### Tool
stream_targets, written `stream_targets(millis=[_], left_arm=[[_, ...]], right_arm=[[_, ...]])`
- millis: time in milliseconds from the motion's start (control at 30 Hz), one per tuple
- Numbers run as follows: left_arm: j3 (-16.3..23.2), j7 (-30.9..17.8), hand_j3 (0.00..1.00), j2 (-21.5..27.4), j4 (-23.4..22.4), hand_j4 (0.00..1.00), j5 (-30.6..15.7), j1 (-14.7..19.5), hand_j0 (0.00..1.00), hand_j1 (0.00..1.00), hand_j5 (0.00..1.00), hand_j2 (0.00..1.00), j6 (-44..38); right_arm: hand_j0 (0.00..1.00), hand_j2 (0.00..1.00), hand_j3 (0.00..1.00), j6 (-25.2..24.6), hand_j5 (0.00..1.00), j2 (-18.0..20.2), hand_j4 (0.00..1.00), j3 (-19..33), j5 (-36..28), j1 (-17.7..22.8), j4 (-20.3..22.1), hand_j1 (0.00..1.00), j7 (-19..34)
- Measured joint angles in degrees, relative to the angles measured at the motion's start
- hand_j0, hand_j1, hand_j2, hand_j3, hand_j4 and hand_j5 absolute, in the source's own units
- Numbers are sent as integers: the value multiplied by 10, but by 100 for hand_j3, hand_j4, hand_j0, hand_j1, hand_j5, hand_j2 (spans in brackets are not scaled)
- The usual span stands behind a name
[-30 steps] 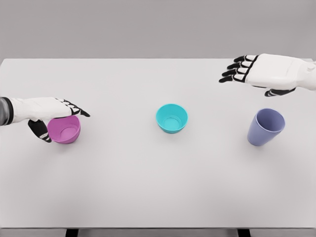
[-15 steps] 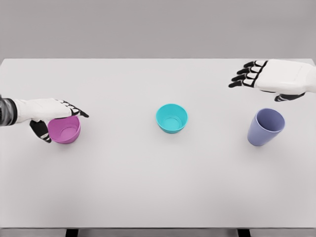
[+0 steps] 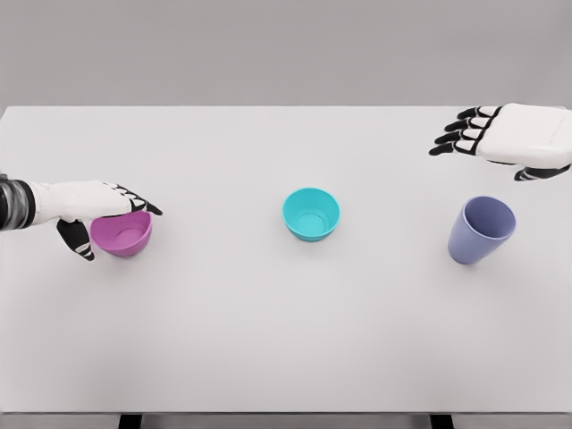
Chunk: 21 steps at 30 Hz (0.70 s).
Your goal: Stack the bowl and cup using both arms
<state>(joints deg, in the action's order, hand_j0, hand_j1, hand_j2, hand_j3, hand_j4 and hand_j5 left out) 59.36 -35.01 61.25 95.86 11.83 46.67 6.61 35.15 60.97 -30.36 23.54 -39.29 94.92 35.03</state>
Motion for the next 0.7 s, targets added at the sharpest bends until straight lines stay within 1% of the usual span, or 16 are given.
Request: stream_targets(millis=[133,200,267,467,600,700], left_arm=[[0,0,100,0,0,100,0,0,100,100,100,100,0],[0,0,100,0,0,100,0,-5,100,100,100,100,-1],[0,0,95,0,0,95,0,-5,95,95,95,95,-2],[0,0,87,1,-1,87,0,-5,87,87,87,87,-3],[0,0,83,1,-1,83,-1,-5,83,83,83,83,-3],[0,0,82,1,0,82,-2,-5,82,82,82,82,-3]], right_arm=[[100,100,100,0,100,0,100,10,0,0,1,100,0],[100,100,100,0,100,-1,100,12,0,0,1,100,0],[100,100,100,0,100,-2,100,13,0,0,1,100,0],[100,100,100,0,100,-2,100,15,0,-2,1,100,0],[100,100,100,0,100,-2,100,15,0,0,1,100,0],[100,100,100,0,100,-3,100,15,0,-2,1,100,0]])
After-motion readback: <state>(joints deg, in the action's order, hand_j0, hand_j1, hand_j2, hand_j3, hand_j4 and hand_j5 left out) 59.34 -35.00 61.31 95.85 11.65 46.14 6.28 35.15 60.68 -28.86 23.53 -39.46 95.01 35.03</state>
